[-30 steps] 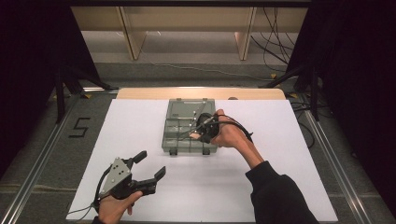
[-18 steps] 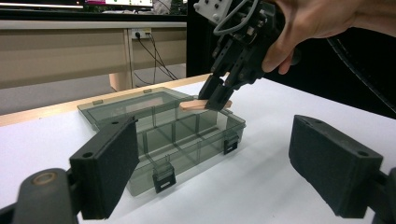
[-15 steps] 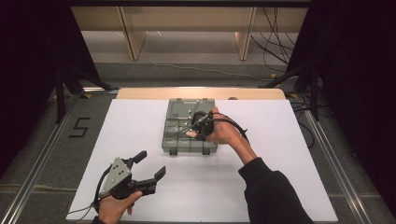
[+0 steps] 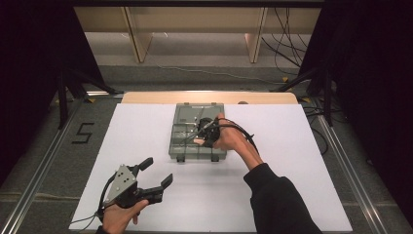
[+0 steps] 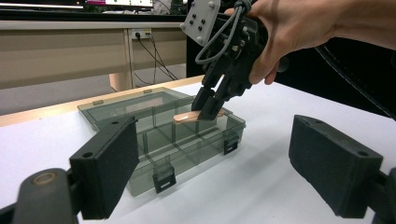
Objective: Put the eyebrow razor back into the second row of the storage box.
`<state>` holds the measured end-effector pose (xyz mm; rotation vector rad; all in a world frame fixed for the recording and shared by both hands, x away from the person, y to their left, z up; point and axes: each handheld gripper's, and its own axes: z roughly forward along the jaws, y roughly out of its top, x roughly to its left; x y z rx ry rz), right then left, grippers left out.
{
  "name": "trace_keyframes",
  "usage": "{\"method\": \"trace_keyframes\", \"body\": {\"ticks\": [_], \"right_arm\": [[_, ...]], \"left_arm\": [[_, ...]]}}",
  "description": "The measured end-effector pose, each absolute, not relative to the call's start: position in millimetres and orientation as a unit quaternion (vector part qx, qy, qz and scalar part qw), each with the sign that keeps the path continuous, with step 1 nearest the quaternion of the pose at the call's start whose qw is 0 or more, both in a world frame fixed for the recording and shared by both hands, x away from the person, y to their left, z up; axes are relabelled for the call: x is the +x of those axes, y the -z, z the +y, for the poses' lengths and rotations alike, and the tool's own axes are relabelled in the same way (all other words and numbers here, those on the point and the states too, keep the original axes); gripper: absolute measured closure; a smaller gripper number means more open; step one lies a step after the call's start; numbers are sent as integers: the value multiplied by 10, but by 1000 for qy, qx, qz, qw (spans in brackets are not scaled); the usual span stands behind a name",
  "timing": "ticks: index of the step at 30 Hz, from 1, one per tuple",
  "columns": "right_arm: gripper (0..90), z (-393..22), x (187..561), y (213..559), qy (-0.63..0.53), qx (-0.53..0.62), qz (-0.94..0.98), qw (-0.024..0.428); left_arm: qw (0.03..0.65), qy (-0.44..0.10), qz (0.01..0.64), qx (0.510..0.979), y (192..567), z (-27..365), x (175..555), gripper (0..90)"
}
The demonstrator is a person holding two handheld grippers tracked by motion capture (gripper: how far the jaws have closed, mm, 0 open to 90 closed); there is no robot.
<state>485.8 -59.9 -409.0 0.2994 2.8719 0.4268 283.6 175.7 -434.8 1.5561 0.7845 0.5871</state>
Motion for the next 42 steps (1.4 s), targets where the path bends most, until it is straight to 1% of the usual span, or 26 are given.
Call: {"method": "trace_keyframes", "body": {"ticks": [19, 21, 30, 34, 37, 41, 42], "right_arm": [[742, -535, 4891, 4194, -130, 98, 981, 102], [742, -534, 4912, 4206, -128, 82, 983, 105], [742, -511, 4898, 4244, -125, 91, 984, 92], [742, -505, 4934, 4263, -126, 64, 985, 99], [741, -496, 4916, 4271, -116, 79, 986, 93], [741, -497, 4951, 4299, -115, 56, 987, 97], [741, -484, 4930, 4300, -113, 69, 987, 92]], "left_arm": [[606, -253, 339, 673, 4347, 1757, 2835, 158], [606, -253, 339, 673, 4348, 1757, 2836, 158], [606, -253, 339, 673, 4348, 1757, 2836, 158], [607, -253, 339, 673, 4347, 1757, 2836, 158], [606, -253, 338, 674, 4348, 1757, 2837, 158], [606, -253, 339, 673, 4348, 1757, 2837, 158], [607, -253, 339, 673, 4348, 1757, 2837, 158]]}}
